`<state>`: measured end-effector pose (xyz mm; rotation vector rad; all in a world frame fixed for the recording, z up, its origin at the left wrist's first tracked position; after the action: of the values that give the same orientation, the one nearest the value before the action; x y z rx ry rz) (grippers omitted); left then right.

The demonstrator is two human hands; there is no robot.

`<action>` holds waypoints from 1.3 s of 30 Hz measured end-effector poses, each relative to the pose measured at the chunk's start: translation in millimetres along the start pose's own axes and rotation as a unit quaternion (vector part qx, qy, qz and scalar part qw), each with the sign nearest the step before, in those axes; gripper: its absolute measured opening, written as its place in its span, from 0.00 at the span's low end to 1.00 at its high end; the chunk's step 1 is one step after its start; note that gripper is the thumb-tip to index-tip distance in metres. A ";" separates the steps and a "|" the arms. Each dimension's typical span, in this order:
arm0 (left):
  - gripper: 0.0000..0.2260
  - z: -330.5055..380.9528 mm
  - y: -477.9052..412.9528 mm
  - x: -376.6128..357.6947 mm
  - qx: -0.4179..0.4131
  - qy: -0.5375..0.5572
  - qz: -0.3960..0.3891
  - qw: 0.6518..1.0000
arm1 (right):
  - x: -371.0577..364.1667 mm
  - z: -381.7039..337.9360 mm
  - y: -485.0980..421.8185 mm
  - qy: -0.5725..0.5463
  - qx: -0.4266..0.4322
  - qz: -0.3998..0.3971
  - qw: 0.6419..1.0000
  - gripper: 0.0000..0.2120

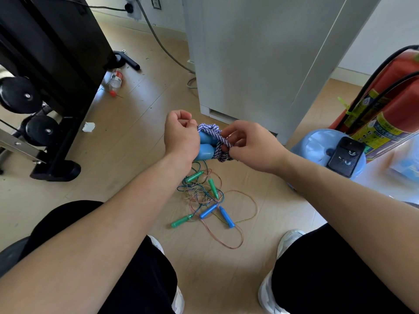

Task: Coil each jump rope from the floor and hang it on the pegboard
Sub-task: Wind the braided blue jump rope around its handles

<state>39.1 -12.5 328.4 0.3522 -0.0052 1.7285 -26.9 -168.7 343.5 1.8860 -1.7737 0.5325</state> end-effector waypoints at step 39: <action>0.14 1.9 23.0 -17.7 -0.039 -0.061 -0.126 0.989 | -25.5 17.2 -5.3 0.154 0.125 -0.059 0.978 0.39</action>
<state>19.9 -34.3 330.5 0.3836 -0.1113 1.4513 -24.4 -158.3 314.1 1.9331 -1.4396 0.9837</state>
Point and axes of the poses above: each hand's wrist, its own y-axis away from the middle knuckle, its own x-axis out of the back of the hand, z = x × y, the point moved 4 cm from there along -y, towards the middle knuckle, and after that the axes turned 5 degrees about x, right-handed, at the moved point
